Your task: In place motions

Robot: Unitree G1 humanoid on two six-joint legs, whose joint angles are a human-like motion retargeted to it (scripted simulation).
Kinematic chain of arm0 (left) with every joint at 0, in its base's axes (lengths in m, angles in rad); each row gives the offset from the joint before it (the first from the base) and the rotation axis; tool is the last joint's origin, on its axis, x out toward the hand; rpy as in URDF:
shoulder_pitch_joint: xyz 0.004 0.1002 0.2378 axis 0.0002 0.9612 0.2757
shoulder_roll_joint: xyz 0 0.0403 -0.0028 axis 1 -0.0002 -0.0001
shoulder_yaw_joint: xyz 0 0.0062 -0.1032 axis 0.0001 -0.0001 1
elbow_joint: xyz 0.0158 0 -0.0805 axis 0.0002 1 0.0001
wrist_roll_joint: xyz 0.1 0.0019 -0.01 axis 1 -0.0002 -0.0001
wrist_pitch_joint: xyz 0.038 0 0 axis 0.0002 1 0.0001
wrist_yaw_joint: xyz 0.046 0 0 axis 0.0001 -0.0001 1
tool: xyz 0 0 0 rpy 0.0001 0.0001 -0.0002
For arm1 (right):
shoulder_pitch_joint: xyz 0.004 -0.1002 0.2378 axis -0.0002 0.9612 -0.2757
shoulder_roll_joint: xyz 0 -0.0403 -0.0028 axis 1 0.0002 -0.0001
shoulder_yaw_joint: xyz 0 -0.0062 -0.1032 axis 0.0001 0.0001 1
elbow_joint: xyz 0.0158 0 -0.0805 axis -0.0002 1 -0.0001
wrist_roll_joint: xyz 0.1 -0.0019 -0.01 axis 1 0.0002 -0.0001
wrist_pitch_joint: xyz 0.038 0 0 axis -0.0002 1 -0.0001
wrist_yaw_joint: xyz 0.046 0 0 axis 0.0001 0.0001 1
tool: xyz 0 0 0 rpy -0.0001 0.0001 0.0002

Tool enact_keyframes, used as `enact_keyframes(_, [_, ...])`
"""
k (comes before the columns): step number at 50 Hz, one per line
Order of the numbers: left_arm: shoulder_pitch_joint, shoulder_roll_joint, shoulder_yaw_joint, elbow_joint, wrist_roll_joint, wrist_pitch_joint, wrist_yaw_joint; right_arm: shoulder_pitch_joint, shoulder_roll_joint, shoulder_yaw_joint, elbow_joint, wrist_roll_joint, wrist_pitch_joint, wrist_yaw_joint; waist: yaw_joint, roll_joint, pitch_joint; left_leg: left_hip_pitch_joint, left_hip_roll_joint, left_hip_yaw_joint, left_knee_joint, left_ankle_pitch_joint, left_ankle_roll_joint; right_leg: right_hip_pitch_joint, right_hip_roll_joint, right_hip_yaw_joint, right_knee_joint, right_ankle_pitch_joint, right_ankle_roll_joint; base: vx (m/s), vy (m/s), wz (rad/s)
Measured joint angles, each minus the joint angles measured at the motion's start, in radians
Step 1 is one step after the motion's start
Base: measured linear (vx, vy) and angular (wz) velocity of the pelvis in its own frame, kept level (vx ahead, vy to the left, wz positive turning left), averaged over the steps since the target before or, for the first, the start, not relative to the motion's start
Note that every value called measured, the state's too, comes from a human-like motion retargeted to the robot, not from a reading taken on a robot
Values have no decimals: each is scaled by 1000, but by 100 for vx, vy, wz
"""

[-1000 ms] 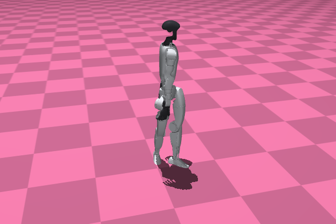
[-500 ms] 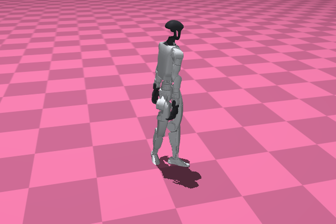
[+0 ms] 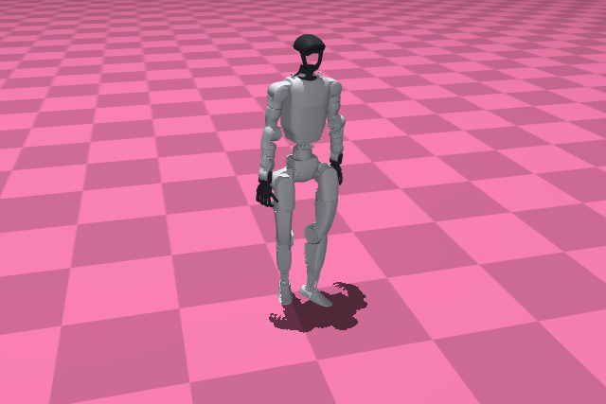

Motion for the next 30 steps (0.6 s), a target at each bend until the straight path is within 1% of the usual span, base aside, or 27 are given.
enact_keyframes(3, [14,-1,13,-6,6,9,5,-4,-7,0,21,23,12,-2,-57,12,-16,11,22,45,7,-20,-11,-39,21,91,-1,20,-21,-6,-35,-179])
enact_keyframes(7, [-1,-13,16,-33,1,13,4,-1,-16,-15,53,50,27,-18,-76,17,-18,17,38,61,21,-30,-37,-83,25,186,1,54,-37,-13,-24,-163])
enact_keyframes(13, [-55,-52,-7,-48,-33,7,3,18,-23,-25,96,23,45,-36,-122,29,-20,5,48,54,27,-37,-42,-107,33,259,-45,105,-49,-13,-16,-83])
enact_keyframes(17, [-69,-82,-37,-58,-35,1,-12,28,-17,-28,134,11,56,-43,-169,48,-28,9,46,82,6,-50,-21,-108,38,272,-82,126,-50,-5,-5,-21])
enact_keyframes(20, [-67,-102,-54,-57,-34,-2,-19,32,-5,-31,160,25,65,-48,-199,66,-38,13,47,110,-12,-49,-19,-104,41,259,-111,142,-52,0,0,-11])
enact_keyframes(25, [-47,-117,-62,-44,-24,-4,-20,40,27,-29,168,63,75,-51,-164,56,-49,32,32,185,-22,-67,-19,-119,103,310,-126,161,-125,3,0,-69])
enact_keyframes(28, [-36,-118,-73,-30,-25,-3,-19,39,39,-23,142,29,98,-73,-178,54,-42,43,29,172,-21,-69,-17,-115,111,289,-122,160,-138,6,0,22])
enact_keyframes(30, [-30,-116,-78,-19,-29,-1,-23,35,38,-13,121,-12,109,-91,-240,61,-40,38,26,115,-19,-63,-10,-101,92,229,-126,152,-123,5,-1,119])
